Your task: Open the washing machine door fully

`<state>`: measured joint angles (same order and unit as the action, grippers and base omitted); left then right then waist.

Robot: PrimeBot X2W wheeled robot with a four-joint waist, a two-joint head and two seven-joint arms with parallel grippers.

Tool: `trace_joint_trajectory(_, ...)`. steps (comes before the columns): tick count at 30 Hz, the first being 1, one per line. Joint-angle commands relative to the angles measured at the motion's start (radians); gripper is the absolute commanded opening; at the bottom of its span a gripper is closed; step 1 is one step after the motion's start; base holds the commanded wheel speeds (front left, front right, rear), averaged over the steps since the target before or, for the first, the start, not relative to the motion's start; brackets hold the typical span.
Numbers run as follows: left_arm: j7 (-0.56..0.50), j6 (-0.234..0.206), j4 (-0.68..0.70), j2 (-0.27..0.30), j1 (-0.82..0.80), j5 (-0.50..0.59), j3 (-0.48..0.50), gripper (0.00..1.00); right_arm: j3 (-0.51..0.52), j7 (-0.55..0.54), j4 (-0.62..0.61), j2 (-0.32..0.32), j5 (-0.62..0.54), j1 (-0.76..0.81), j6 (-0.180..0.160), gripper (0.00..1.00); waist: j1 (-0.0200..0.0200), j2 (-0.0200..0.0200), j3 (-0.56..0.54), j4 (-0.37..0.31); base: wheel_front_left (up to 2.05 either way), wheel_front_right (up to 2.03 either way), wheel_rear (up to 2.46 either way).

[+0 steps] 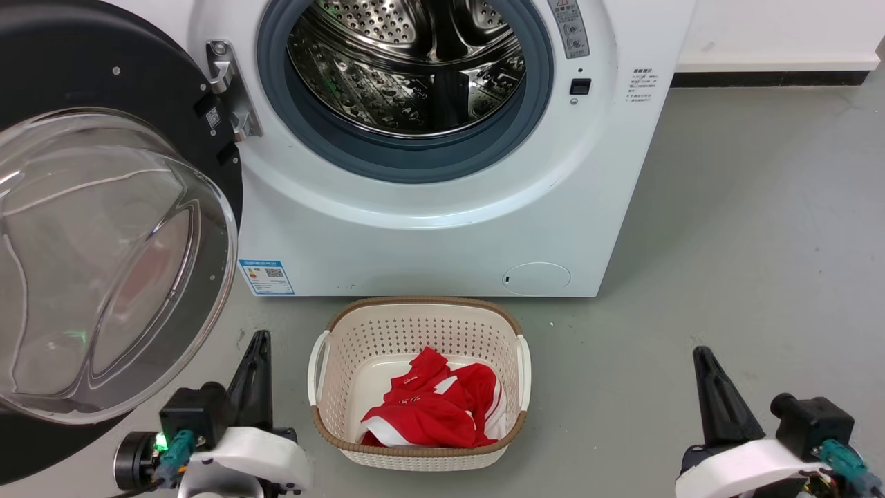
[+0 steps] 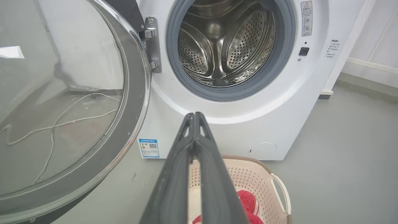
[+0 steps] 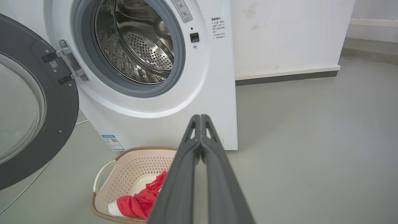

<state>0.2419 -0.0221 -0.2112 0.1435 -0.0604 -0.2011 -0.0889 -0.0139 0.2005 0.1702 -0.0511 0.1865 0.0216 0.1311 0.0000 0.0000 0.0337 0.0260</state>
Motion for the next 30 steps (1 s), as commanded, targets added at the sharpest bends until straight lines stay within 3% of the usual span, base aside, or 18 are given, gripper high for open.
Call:
trace_joint_trajectory(1,-0.008,0.006,0.011,0.0,-0.023,-0.037,0.012,0.0,0.002,-0.004,-0.014,-0.003,0.042,-0.016,0.0,0.0,0.0,0.0,0.0,0.0,0.0,0.0,0.0)
trace_joint_trajectory(30,-0.13,0.06,0.001,-0.033,-0.032,-0.532,0.078,0.0,0.024,-0.097,0.017,-0.021,0.56,-0.062,0.0,0.0,0.0,0.0,-0.008,-0.006,0.0,0.0,0.0)
